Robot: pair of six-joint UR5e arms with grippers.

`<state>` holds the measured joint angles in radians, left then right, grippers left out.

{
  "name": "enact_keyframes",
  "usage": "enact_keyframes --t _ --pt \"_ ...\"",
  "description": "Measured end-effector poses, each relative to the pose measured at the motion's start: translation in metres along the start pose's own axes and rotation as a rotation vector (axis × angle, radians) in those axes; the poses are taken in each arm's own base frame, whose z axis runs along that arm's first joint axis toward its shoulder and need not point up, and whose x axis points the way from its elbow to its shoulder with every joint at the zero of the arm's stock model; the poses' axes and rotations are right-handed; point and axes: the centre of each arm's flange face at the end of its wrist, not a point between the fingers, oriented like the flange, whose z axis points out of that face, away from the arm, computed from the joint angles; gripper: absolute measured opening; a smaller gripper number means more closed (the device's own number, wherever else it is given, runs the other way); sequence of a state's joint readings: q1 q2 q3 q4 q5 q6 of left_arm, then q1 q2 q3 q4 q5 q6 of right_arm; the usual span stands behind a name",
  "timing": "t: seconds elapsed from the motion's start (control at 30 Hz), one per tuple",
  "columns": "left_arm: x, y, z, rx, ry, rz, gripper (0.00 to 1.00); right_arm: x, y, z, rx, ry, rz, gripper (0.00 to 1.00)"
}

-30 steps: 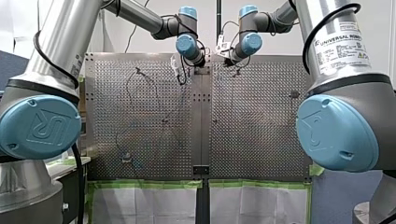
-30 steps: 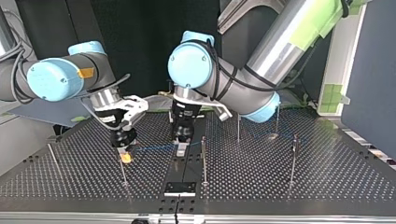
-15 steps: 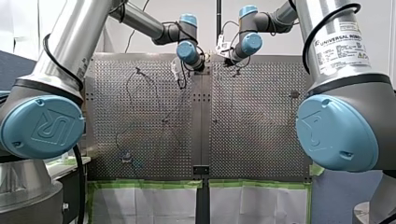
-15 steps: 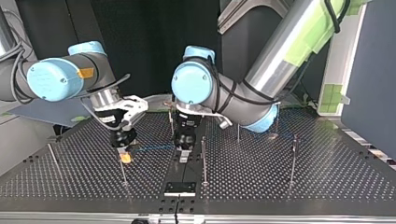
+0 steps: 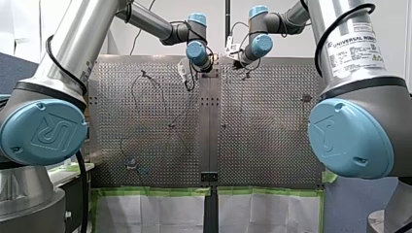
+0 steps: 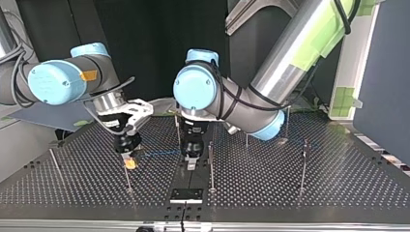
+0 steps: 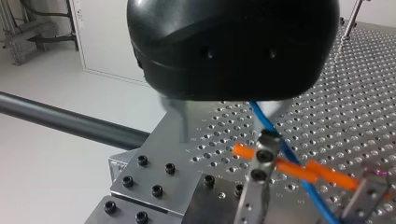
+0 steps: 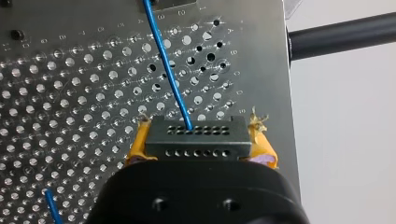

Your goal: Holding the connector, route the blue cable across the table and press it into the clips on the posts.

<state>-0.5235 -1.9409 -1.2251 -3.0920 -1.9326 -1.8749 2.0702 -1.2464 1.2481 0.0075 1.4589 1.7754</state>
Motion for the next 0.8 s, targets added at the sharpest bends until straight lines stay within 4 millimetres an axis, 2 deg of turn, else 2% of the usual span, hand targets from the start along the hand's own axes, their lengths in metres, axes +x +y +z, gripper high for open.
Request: enact_keyframes --t 0.03,0.43,0.63,0.8 --pt "0.000 0.000 0.000 0.001 0.000 -0.001 0.00 0.000 0.000 0.000 0.000 0.000 0.000 0.00" --pt "0.005 -0.002 -0.011 -0.032 0.038 0.007 0.00 -0.001 0.000 0.000 0.002 -0.005 0.000 0.00" --pt "0.008 0.000 -0.025 -0.070 0.042 0.015 0.00 -0.003 -0.001 -0.001 0.001 -0.009 0.001 0.00" --pt "0.001 -0.002 -0.039 -0.054 0.015 0.002 0.00 -0.010 -0.003 -0.002 0.004 -0.021 0.000 0.00"
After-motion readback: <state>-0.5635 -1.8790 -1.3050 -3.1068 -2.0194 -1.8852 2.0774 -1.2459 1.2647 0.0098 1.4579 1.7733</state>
